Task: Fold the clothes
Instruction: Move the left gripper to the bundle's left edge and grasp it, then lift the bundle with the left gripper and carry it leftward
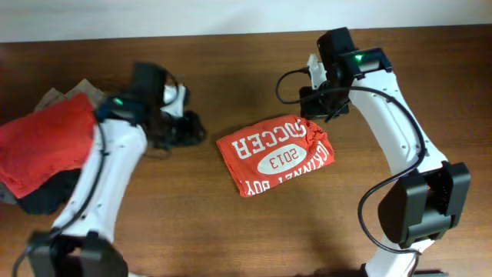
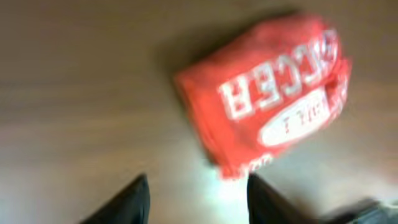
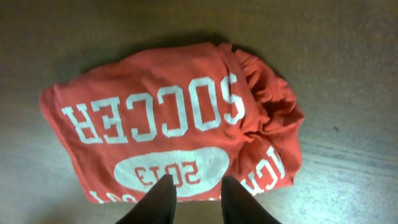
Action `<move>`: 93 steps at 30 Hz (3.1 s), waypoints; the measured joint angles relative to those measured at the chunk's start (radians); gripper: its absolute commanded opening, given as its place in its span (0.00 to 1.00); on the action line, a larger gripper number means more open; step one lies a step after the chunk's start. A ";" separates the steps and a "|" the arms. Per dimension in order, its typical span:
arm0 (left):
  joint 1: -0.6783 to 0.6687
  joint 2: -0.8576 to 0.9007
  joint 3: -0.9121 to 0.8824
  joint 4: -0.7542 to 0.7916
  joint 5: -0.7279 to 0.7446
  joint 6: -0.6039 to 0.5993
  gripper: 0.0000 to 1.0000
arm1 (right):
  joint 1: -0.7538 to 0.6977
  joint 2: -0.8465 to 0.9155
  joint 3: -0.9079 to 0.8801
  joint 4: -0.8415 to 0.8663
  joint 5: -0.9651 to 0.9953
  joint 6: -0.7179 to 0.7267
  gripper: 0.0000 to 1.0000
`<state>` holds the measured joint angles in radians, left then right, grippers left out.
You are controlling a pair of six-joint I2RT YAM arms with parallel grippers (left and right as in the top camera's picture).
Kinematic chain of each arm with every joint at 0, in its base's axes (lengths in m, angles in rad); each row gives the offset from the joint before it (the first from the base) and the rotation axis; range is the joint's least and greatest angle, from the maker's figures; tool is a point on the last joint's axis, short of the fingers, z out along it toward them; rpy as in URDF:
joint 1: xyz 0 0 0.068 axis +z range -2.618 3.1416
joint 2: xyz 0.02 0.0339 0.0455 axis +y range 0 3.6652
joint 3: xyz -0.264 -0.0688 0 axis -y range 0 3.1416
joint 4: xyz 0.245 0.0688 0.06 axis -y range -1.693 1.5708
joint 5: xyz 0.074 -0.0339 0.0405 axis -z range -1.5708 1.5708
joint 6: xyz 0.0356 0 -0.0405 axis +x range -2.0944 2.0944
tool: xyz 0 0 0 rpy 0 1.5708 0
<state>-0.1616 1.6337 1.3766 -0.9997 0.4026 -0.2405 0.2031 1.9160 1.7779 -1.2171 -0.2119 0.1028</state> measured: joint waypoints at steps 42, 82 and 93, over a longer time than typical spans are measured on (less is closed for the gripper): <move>-0.101 -0.026 -0.905 1.257 0.292 -0.774 0.75 | 0.035 0.172 -0.133 0.019 -0.041 0.029 0.29; -0.173 0.190 -0.620 1.038 0.441 -0.603 0.85 | 0.036 0.172 -0.133 0.026 -0.041 0.029 0.28; -0.198 0.174 -0.633 1.046 0.461 -0.620 0.92 | 0.036 0.172 -0.133 0.026 -0.041 0.030 0.28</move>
<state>-0.3592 1.8080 0.7433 0.0463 0.8635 -0.8604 0.2394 2.0884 1.6451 -1.1915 -0.2531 0.1326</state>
